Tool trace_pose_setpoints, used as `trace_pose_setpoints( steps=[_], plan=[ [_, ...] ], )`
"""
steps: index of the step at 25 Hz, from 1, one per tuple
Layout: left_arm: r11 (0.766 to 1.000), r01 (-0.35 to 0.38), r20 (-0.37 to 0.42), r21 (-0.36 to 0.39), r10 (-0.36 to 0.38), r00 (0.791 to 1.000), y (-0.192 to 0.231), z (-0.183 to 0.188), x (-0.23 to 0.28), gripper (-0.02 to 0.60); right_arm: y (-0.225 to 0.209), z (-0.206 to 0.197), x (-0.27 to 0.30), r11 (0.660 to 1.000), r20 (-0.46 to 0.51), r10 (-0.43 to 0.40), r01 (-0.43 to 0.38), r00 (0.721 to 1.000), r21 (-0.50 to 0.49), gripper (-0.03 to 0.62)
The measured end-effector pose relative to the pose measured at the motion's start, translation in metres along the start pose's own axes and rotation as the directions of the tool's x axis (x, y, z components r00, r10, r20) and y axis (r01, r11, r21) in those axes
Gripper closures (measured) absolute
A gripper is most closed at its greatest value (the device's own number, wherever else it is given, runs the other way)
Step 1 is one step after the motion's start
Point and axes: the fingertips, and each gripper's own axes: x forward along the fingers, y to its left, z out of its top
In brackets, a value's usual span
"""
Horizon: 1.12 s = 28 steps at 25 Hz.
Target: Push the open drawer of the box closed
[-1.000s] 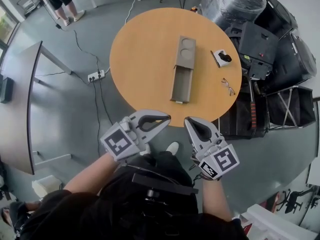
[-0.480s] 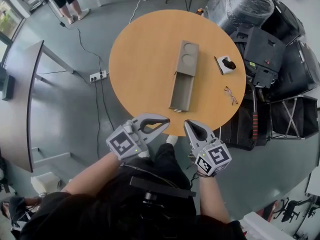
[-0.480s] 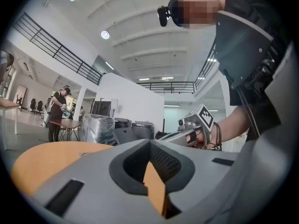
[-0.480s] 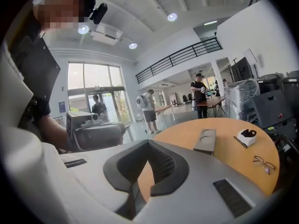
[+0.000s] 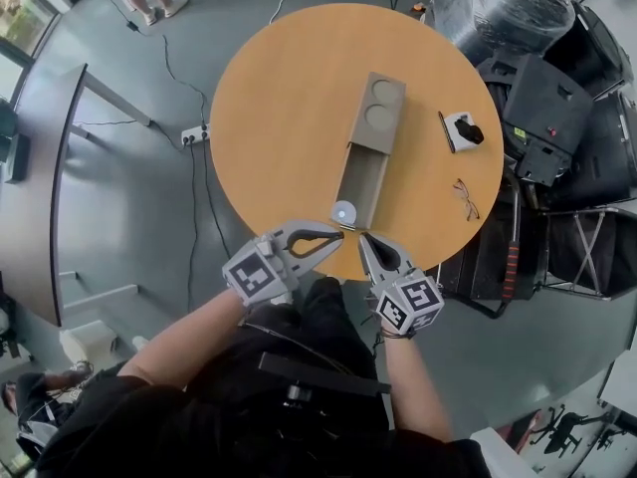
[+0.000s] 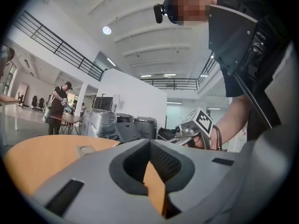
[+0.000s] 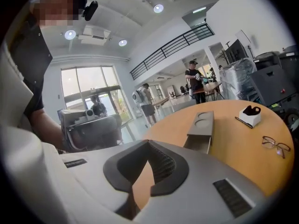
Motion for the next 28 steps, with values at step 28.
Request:
trace_pose_setpoints(
  steps=[28],
  plan=[
    [0.994,-0.063,-0.135,-0.087,0.051,0.99,0.052,-0.122,0.067,0.554,-0.1,-0.167,0.085,0.966,-0.349,0.005,0.086,0.937,0.245,0.572]
  ],
)
